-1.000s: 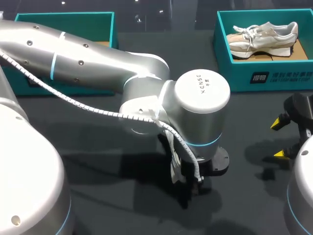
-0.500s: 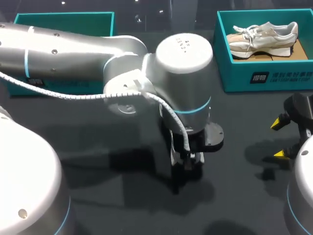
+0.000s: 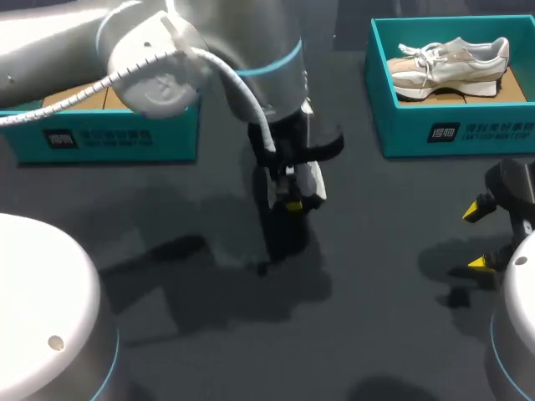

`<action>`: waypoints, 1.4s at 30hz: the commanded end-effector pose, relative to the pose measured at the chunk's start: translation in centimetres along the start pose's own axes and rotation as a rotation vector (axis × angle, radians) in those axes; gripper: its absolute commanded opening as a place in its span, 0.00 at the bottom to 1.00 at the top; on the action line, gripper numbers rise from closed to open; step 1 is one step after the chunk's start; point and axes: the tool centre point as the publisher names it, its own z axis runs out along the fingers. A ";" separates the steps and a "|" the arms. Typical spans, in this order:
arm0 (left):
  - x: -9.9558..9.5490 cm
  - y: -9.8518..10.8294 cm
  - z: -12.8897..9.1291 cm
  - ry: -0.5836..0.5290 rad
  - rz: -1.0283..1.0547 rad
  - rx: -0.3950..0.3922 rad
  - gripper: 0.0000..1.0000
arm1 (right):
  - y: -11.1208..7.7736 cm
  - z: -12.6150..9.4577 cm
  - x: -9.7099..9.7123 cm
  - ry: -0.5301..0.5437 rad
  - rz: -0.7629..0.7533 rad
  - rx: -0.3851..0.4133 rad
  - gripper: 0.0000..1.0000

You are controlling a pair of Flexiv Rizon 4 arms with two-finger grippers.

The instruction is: Take the shoe out of the shoebox, open the shoe tongue, remove and reinsert the insole, then place the shoe into the shoebox

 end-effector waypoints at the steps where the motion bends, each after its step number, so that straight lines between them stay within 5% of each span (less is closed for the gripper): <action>1: -1.9 3.7 -7.0 0.033 0.006 0.093 0.00 | 0.0 0.0 0.2 -0.003 0.001 0.003 1.00; 11: -7.3 7.1 -12.0 0.058 -0.052 0.086 0.00 | 0.0 0.0 0.2 -0.003 0.001 0.003 1.00; 14: -9.2 9.1 -10.8 0.149 -0.058 0.157 0.00 | 0.0 0.0 0.2 -0.003 0.001 0.003 1.00; 17: -10.8 10.6 -6.8 0.311 -0.039 0.220 0.00 | 0.0 0.0 0.2 -0.003 0.001 0.003 1.00; 42: -10.8 10.6 -6.8 0.311 -0.039 0.220 0.00 | 0.0 0.0 0.2 -0.003 0.001 0.003 1.00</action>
